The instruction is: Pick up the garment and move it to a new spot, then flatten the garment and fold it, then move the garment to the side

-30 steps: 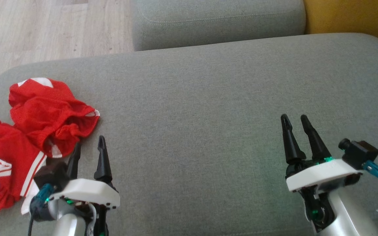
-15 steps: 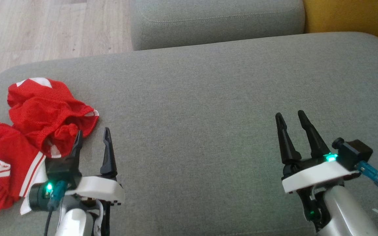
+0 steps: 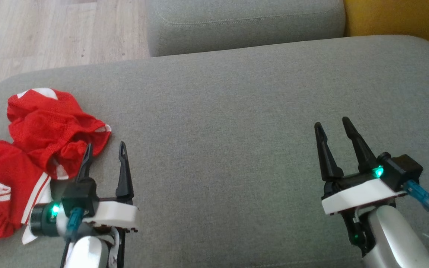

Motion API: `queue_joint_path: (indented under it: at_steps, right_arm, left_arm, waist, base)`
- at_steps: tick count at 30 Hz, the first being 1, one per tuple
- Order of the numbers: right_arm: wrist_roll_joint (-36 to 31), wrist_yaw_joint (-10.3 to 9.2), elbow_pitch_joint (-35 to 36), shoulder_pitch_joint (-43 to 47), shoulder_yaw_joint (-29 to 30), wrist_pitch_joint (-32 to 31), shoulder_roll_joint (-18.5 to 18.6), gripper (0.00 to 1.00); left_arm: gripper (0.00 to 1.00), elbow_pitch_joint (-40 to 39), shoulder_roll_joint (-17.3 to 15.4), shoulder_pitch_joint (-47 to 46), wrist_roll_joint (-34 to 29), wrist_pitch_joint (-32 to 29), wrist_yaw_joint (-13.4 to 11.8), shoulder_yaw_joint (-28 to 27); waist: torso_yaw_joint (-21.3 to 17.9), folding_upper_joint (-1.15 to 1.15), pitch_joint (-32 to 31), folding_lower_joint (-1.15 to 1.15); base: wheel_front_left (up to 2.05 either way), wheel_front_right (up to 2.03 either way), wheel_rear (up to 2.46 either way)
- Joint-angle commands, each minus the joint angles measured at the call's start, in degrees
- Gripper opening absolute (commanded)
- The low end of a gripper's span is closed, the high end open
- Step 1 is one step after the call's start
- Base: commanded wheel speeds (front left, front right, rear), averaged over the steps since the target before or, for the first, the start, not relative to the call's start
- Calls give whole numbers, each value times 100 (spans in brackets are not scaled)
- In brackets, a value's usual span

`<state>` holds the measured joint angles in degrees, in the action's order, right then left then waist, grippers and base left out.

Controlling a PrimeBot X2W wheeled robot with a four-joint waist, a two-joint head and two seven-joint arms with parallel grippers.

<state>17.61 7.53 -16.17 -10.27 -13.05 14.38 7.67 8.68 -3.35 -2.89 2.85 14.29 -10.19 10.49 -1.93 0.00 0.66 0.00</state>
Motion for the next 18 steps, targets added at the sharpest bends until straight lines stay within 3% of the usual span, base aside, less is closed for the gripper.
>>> queue_joint_path:
  at_steps: [1,18]
  right_arm:
    - [-27,-4,167,-230,-62,62,-43,100]
    - [33,-4,53,-241,-39,62,-93,100]
  left_arm:
    - [100,-208,-58,-330,-26,71,-34,-192]
    - [100,-148,-5,-343,32,71,87,-338]
  waist:
    - [1,0,-1,0]
    - [20,0,-14,0]
  base:
    - [0,0,0]
    - [0,0,0]
